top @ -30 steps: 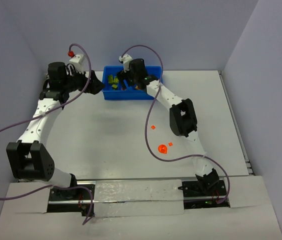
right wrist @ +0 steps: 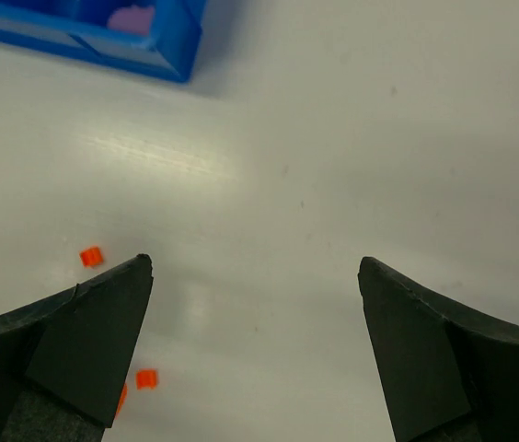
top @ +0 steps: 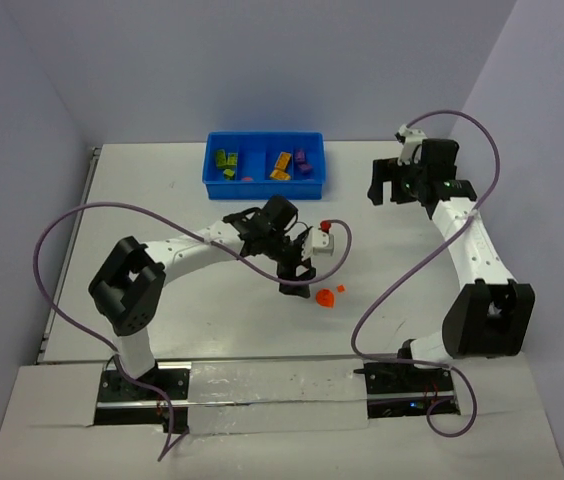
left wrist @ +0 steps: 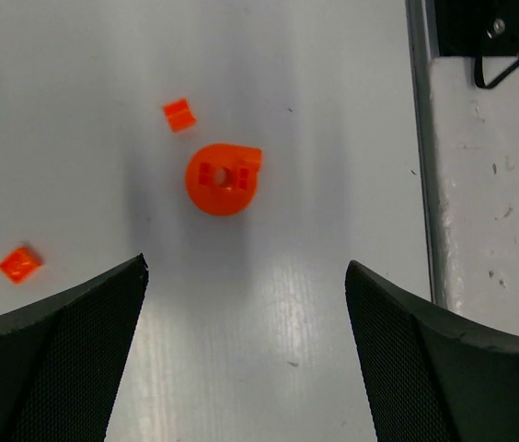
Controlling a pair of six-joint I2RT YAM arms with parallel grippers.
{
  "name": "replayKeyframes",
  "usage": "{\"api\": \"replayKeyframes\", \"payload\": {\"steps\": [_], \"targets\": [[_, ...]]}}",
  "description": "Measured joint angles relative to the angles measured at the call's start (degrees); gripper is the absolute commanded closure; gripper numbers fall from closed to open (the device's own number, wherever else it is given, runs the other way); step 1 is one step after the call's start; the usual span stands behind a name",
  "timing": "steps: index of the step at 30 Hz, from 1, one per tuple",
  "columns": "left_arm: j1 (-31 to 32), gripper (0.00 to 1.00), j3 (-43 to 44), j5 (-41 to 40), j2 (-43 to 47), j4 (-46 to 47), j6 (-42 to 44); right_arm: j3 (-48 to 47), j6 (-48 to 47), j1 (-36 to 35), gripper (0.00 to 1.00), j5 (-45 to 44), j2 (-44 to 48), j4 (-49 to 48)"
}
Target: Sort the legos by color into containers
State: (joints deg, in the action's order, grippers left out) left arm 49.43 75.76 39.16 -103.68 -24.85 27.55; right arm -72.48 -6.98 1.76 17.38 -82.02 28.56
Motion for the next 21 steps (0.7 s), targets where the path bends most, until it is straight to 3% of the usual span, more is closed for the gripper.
{"api": "replayKeyframes", "payload": {"steps": [11, 21], "targets": [[3.75, 0.06, -5.47, -6.5, 0.15, 5.94, -2.16, 7.67, -1.42, 2.74, 0.0, 2.03, 12.15, -0.12], [4.06, 0.03, -9.45, -7.99, 0.48, 9.23, -1.25, 12.71, -0.93, 2.74, 0.0, 2.29, 12.53, 0.58]]}}
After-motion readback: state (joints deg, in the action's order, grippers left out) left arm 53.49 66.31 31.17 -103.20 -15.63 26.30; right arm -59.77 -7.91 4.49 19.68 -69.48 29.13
